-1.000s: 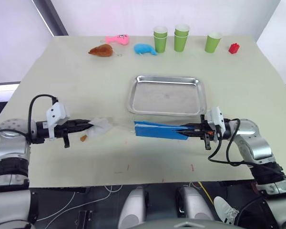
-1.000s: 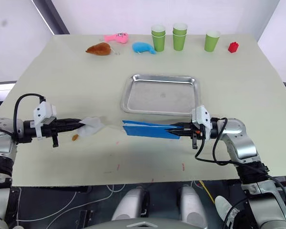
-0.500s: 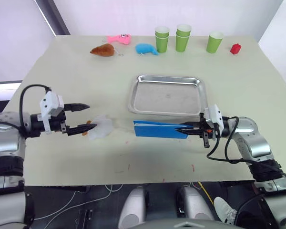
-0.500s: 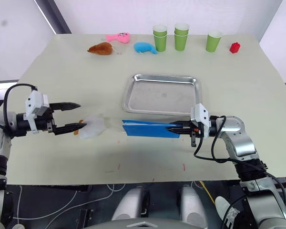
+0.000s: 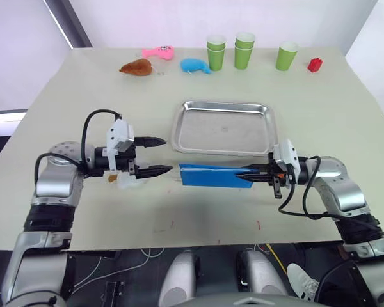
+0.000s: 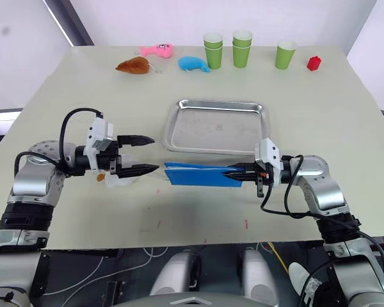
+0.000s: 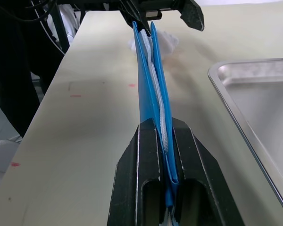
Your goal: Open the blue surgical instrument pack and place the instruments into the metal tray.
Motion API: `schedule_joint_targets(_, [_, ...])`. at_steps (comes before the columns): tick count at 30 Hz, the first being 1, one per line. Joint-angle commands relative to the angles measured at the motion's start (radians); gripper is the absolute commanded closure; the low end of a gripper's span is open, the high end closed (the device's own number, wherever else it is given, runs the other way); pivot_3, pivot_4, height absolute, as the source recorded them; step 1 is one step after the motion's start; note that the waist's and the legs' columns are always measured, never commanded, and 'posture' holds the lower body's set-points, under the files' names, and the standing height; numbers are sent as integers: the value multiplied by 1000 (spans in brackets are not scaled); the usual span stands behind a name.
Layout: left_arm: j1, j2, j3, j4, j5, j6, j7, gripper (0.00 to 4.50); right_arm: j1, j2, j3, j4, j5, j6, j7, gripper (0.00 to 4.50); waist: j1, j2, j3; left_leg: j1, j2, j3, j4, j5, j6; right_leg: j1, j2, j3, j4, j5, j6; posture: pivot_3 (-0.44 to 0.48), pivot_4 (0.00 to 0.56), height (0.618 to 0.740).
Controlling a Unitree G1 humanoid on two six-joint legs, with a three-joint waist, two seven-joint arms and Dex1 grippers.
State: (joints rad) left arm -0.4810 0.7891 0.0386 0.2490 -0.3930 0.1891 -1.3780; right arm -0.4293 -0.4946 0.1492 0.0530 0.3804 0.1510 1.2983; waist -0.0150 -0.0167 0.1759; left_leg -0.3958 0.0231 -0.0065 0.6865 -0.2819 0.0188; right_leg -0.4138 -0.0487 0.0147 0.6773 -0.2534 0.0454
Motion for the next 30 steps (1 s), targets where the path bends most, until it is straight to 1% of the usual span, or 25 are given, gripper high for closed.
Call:
schedule_joint_targets(1, [-21, -35, -11, -32, -11, -8, -5, 57, -8, -3, -3, -49, 11, 1, -6, 4500, 2, 0, 0, 0, 0, 0, 0, 0, 0, 0, 0, 0, 0, 0, 0, 0, 150, 739])
schedule_joint_targets(7, [-19, -32, -15, -22, -16, -3, -50, 57, -8, -5, -4, -39, 3, -1, -15, 4500, 1, 0, 0, 0, 0, 0, 0, 0, 0, 0, 0, 0, 0, 0, 0, 0, 150, 739])
schedule_joint_targets(12, [-14, -20, -10, 25, 0, -43, -89, 57, -9, -1, -2, -32, -3, -4, -21, 4500, 1, 0, 0, 0, 0, 0, 0, 0, 0, 0, 0, 0, 0, 0, 0, 0, 150, 739])
schedule_joint_targets(18, [-10, -1, 5, 90, 28, -110, -97, 57, -9, -2, -3, -25, -4, -5, -22, 4500, 1, 0, 0, 0, 0, 0, 0, 0, 0, 0, 0, 0, 0, 0, 0, 0, 150, 739])
schedule_joint_targets(24, [3, 24, 18, 113, 30, -133, -109, 57, -10, -7, -6, -15, -6, -8, -19, 4500, 1, 0, 0, 0, 0, 0, 0, 0, 0, 0, 0, 0, 0, 0, 0, 0, 150, 739])
schedule_joint_targets(30, [3, 31, 27, 68, -4, -85, -118, 57, -11, -3, -3, -9, -8, -11, -22, 4500, 2, 0, 0, 0, 0, 0, 0, 0, 0, 0, 0, 0, 0, 0, 0, 0, 150, 739])
